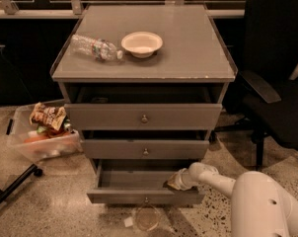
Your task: Open bottom drawer
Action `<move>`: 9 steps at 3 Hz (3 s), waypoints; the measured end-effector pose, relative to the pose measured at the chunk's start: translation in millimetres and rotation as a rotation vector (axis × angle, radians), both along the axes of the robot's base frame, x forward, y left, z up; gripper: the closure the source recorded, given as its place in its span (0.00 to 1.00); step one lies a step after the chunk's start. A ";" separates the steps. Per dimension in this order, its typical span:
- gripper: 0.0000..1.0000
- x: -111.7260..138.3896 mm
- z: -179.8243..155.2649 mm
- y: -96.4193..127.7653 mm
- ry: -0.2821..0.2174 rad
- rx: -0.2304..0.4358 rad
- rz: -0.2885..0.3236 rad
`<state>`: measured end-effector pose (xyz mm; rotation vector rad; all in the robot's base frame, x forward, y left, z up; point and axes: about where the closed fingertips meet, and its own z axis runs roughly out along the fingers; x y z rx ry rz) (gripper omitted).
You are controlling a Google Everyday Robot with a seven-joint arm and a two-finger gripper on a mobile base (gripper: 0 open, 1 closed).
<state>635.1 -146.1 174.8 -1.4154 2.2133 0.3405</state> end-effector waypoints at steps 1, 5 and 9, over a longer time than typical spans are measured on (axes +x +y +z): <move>0.58 -15.5 -6.3 -11.1 0.061 -0.019 0.001; 0.00 -97.3 1.5 -21.5 0.222 0.001 0.037; 0.00 -133.4 -3.8 -27.4 0.245 0.004 -0.046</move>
Offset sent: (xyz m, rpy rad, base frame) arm -0.0589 -0.0358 -0.0005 -0.0319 0.1601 -0.0014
